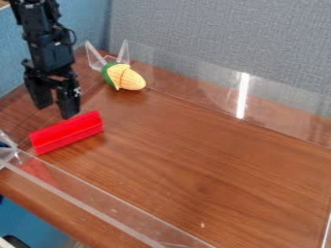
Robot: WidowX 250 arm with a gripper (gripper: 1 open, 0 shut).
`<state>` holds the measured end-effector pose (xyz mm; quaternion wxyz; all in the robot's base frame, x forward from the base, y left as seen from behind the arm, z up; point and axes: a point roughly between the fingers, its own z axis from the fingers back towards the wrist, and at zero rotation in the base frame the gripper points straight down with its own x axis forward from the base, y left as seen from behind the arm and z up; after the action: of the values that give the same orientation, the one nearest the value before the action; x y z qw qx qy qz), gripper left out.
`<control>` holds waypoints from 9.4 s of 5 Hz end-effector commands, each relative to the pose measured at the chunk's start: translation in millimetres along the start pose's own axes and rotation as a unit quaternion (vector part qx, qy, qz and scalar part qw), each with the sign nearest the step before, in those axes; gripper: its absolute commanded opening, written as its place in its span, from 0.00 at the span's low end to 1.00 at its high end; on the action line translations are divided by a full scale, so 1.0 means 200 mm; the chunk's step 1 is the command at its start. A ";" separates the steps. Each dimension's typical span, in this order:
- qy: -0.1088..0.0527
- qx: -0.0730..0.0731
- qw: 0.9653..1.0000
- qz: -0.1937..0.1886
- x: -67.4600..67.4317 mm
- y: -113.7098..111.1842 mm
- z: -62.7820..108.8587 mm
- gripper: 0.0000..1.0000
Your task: Put the red object to the right side of the table
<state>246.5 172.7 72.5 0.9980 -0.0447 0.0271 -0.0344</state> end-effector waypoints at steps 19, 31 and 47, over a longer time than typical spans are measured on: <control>-0.019 0.012 0.999 0.047 0.10 -0.14 -0.12 0.00; -0.075 0.005 0.979 -0.189 0.28 -1.15 0.19 0.00; -0.130 0.036 0.980 -0.145 0.24 -1.47 -0.04 0.00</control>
<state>263.2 -122.1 71.8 0.9803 -0.0102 -0.0799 -0.1804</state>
